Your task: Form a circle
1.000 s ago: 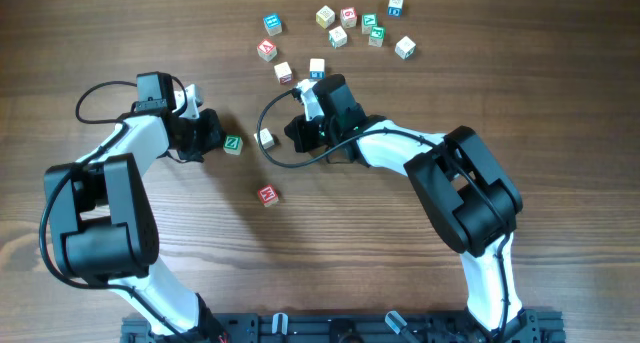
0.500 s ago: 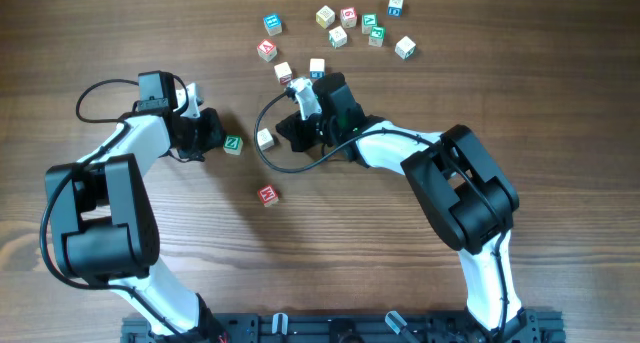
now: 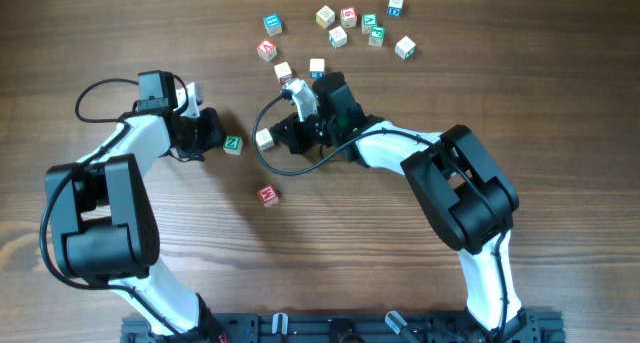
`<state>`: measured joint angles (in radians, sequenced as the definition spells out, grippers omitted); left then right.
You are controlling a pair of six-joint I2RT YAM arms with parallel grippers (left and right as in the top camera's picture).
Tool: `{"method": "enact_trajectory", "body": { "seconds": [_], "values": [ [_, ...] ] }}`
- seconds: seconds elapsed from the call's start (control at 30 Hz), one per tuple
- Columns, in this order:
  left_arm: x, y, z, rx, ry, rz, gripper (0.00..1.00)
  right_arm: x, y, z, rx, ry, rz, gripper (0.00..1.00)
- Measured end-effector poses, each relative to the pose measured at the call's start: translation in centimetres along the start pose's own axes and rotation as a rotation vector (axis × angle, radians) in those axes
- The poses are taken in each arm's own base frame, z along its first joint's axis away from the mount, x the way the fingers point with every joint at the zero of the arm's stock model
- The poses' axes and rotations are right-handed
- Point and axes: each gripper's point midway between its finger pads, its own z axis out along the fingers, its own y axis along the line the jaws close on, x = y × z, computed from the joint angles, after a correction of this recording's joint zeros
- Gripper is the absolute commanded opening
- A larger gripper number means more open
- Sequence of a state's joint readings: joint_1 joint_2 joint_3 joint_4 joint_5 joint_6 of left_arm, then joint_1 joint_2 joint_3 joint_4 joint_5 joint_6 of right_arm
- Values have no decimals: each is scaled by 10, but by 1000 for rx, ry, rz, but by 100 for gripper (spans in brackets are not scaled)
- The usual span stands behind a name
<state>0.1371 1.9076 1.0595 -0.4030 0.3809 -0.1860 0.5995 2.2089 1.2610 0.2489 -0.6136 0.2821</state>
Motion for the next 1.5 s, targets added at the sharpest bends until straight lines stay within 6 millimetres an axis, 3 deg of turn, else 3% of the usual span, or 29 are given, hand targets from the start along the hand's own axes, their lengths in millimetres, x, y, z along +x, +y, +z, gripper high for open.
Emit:
{"method": "enact_trajectory", "body": {
  "seconds": [0.3,0.6,0.83,1.5],
  "values": [
    [1,2,-1,-11,7,-4,4,1,2,0,-14,5,5,4],
    [1,2,-1,-11,6,-4,4,3,-11,1,72,2,14,4],
    [1,2,-1,-11,6,-4,4,10,2,11,75,18,-12,4],
    [-2,2,-1,-13,-6,-10,6,10,2,11,76,18,-12,4]
  ]
}}
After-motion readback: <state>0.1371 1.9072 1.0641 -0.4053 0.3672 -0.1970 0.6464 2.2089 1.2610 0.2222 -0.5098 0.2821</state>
